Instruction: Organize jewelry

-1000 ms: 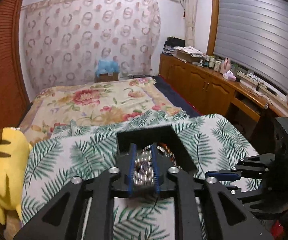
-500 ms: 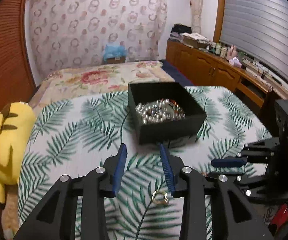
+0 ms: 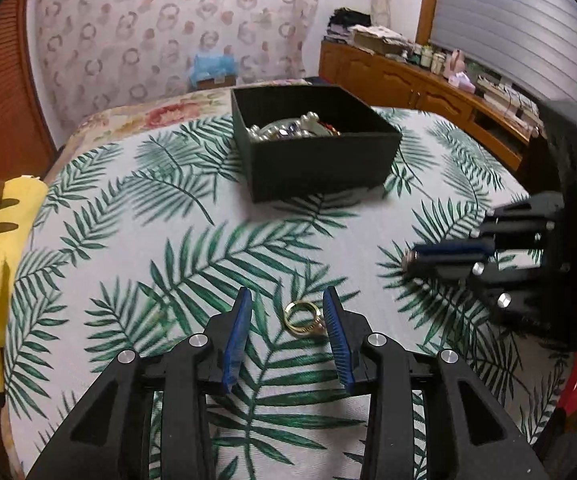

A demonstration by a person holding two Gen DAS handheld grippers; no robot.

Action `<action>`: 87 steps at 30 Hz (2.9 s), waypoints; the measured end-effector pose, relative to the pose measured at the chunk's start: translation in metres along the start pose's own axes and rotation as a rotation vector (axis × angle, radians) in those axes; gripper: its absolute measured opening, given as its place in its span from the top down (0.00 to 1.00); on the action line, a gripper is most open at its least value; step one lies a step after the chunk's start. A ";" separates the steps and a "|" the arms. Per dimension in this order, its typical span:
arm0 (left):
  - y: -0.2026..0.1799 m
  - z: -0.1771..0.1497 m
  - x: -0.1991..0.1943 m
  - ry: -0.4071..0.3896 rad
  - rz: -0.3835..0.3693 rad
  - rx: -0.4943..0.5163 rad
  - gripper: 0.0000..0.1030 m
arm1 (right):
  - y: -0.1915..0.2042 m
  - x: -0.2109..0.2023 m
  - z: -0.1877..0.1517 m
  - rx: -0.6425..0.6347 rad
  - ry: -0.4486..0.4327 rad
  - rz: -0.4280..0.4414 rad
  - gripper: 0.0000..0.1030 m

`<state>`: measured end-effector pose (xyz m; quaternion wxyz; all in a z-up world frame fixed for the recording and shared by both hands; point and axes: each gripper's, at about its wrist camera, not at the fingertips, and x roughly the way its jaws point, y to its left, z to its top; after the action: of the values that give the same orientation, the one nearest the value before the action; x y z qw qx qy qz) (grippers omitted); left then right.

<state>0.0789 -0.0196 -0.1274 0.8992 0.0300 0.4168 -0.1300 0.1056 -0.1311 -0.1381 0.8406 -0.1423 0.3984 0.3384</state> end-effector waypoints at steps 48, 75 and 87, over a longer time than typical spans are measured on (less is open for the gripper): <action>-0.003 0.108 0.021 -0.166 0.034 -0.020 0.80 | -0.073 -0.015 0.082 0.113 -0.203 -0.085 0.79; -0.020 0.058 -0.072 -0.322 0.183 -0.075 0.07 | -0.039 -0.112 0.010 0.318 -0.412 -0.304 0.02; -0.018 0.041 -0.084 -0.319 0.195 -0.103 0.07 | -0.039 -0.119 -0.001 0.337 -0.422 -0.346 0.02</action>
<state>0.0532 -0.0265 -0.0362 0.9625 0.0034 0.2700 -0.0238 0.0775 -0.2147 -0.0487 0.9615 0.0064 0.2355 0.1418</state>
